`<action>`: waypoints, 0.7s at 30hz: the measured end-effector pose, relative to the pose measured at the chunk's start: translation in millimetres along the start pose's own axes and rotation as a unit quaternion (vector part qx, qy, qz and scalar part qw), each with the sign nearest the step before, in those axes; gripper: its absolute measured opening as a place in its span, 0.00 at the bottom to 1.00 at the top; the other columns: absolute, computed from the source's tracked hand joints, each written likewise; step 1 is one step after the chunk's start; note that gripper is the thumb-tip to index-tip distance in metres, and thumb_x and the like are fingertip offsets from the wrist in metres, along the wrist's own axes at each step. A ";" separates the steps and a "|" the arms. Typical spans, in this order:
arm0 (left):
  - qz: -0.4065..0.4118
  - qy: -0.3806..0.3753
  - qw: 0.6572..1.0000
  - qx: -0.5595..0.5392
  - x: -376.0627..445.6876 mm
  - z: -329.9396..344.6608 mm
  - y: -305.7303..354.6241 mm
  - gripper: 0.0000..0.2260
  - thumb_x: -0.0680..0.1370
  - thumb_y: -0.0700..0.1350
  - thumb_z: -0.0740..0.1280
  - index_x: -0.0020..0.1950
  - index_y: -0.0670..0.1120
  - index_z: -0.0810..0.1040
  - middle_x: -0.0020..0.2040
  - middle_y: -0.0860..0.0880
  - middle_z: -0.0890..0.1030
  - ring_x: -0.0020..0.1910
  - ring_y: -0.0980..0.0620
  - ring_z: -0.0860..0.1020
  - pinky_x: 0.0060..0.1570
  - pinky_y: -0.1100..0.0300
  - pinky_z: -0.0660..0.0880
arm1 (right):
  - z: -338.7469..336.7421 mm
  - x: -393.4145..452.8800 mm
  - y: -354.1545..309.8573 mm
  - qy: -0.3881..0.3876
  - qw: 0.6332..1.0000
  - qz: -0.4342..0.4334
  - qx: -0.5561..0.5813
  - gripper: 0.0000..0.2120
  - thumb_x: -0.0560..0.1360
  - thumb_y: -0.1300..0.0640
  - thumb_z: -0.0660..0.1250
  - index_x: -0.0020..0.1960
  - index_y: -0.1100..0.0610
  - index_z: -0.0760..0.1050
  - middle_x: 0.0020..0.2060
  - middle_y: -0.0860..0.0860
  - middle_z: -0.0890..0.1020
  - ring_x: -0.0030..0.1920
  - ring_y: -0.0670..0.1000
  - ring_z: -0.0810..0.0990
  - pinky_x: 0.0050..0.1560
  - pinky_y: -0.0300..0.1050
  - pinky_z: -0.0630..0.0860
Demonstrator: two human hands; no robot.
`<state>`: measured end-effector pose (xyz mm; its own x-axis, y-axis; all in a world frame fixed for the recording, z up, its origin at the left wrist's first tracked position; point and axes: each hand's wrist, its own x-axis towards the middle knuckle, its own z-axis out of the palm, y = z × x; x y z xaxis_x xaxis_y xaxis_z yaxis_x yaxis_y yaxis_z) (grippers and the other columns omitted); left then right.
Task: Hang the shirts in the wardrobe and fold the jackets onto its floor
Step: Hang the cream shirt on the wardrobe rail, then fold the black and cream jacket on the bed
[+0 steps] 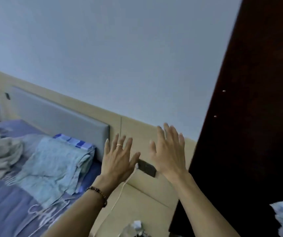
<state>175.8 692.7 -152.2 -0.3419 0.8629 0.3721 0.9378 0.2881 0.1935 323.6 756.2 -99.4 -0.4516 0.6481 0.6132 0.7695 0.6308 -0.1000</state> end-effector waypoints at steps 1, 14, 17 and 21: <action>-0.025 -0.010 1.000 0.005 -14.9 -2.3 -34.1 0.38 0.74 0.67 0.36 0.79 0.50 0.55 0.79 0.46 0.57 0.80 0.44 0.48 0.76 0.42 0.45 | 18.9 -4.4 -31.1 -0.020 1.000 -0.009 0.018 0.26 0.78 0.47 0.53 0.72 0.58 0.68 0.72 0.59 0.69 0.73 0.61 0.65 0.72 0.63 0.61; -0.262 -0.074 0.960 0.070 -207.8 -48.4 -481.6 0.30 0.82 0.61 0.51 0.80 0.47 0.54 0.79 0.45 0.57 0.79 0.44 0.48 0.76 0.43 0.46 | 199.6 -61.8 -499.1 -0.236 0.948 -0.135 0.168 0.29 0.76 0.45 0.51 0.71 0.58 0.69 0.69 0.58 0.72 0.69 0.60 0.69 0.69 0.61 0.65; -0.292 -0.074 0.952 0.059 -242.6 -44.3 -556.0 0.29 0.81 0.58 0.59 0.78 0.45 0.61 0.77 0.44 0.63 0.79 0.42 0.54 0.75 0.42 0.51 | 233.4 -75.1 -573.5 -0.268 0.933 -0.152 0.185 0.26 0.76 0.46 0.55 0.67 0.59 0.73 0.64 0.58 0.76 0.64 0.61 0.74 0.64 0.61 0.70; -0.333 -0.102 0.937 0.040 -272.3 -27.4 -629.7 0.28 0.80 0.56 0.61 0.77 0.46 0.63 0.76 0.45 0.65 0.78 0.43 0.56 0.75 0.44 0.53 | 289.7 -91.6 -641.8 -0.332 0.910 -0.170 0.181 0.22 0.79 0.48 0.57 0.69 0.57 0.70 0.67 0.56 0.73 0.69 0.59 0.70 0.67 0.56 0.66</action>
<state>-323.2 264.9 -350.5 -0.8415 0.5402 0.0112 0.5255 0.8134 0.2495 -259.7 415.7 -318.3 -0.9015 0.4287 0.0597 0.3898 0.8640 -0.3186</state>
